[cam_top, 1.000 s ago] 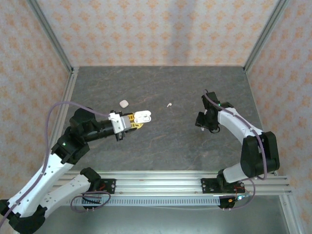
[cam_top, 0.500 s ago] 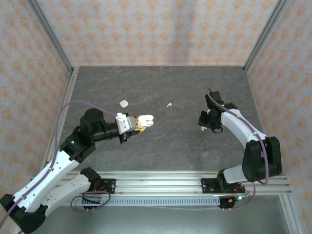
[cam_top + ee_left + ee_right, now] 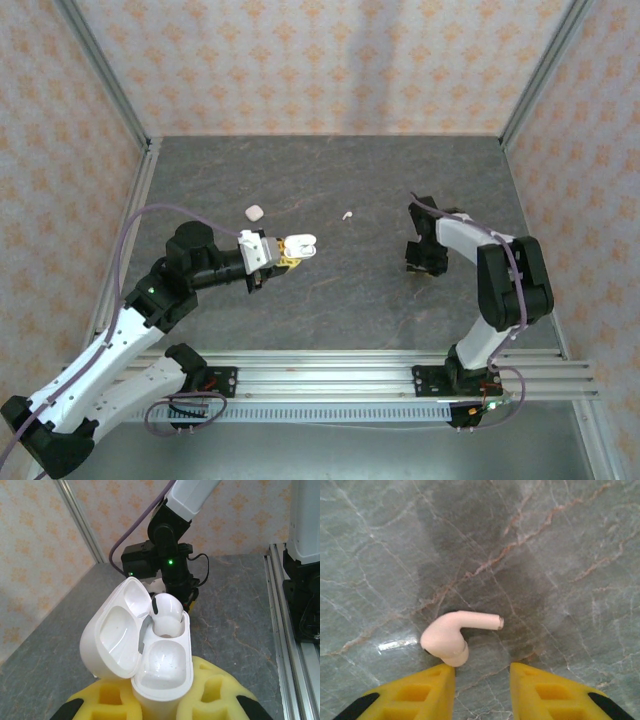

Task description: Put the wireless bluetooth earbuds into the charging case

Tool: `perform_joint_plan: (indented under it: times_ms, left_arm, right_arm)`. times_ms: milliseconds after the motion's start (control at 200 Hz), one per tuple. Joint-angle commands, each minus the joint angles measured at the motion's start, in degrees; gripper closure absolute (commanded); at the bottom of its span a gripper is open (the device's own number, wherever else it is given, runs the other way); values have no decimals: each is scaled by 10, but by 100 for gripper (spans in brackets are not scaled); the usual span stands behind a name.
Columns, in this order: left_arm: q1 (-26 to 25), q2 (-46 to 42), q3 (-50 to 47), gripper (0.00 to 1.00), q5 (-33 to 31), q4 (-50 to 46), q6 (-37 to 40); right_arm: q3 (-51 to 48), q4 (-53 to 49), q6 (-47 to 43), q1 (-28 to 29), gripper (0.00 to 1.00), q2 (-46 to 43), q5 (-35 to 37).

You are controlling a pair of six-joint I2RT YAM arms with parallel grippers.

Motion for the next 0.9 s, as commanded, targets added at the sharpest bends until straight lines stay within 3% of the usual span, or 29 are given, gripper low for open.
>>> perform_joint_plan:
  times_ms: [0,165,545,896]
  left_arm:
    - [-4,-9,-6,100,9,8,-5]
    - [-4,-4,-6,100,9,8,-2]
    - [-4,-2,-7,100,10,7,-1]
    - [-4,-3,-3,100,9,0,-4]
  right_arm:
    - [24,2,-3,-1,70,7,-7]
    - [29,8,5,-1,72,9,-31]
    - [40,-15,-13,-2,70,-30,17]
    - [38,14,-20,-2,75,7,10]
